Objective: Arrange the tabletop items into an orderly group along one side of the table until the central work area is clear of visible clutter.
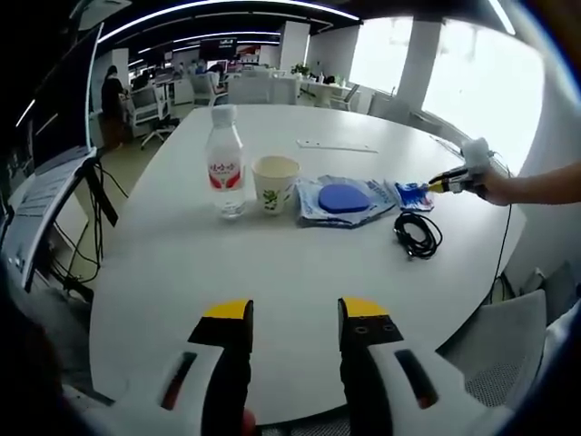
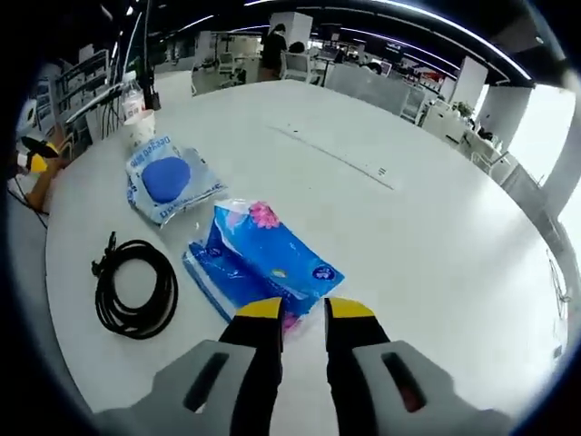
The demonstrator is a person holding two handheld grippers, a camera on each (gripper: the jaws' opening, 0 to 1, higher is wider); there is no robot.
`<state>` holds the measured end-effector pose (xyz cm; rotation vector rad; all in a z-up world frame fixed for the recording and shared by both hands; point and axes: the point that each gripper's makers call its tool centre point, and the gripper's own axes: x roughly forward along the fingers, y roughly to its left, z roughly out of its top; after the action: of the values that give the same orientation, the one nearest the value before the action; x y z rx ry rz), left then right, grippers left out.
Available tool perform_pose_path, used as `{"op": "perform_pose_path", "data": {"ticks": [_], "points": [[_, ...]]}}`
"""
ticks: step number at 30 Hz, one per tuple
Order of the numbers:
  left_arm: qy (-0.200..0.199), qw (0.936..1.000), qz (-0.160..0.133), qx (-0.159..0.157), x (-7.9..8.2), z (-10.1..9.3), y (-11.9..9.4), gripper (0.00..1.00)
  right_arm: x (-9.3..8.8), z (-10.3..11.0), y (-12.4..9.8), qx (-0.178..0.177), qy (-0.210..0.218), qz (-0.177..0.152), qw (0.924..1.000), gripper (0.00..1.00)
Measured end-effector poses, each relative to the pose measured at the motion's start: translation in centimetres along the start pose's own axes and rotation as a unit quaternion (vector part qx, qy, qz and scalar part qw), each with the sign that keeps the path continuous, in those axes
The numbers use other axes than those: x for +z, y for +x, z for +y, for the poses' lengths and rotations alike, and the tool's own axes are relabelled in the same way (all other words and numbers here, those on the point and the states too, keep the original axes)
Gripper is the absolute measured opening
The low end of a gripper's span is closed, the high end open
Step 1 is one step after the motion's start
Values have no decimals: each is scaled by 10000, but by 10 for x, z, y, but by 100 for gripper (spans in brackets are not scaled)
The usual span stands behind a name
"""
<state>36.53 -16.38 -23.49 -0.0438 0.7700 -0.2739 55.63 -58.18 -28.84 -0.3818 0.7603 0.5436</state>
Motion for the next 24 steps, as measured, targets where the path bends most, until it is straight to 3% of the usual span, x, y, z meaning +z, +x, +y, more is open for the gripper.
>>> {"op": "perform_pose_path", "data": {"ticks": [14, 24], "points": [[17, 10000, 8, 6, -1, 0, -1, 36, -15, 1, 4, -144, 564, 141, 9982, 17], [-2, 10000, 21, 28, -3, 2, -3, 36, -15, -2, 7, -137, 428, 250, 9987, 8]]}}
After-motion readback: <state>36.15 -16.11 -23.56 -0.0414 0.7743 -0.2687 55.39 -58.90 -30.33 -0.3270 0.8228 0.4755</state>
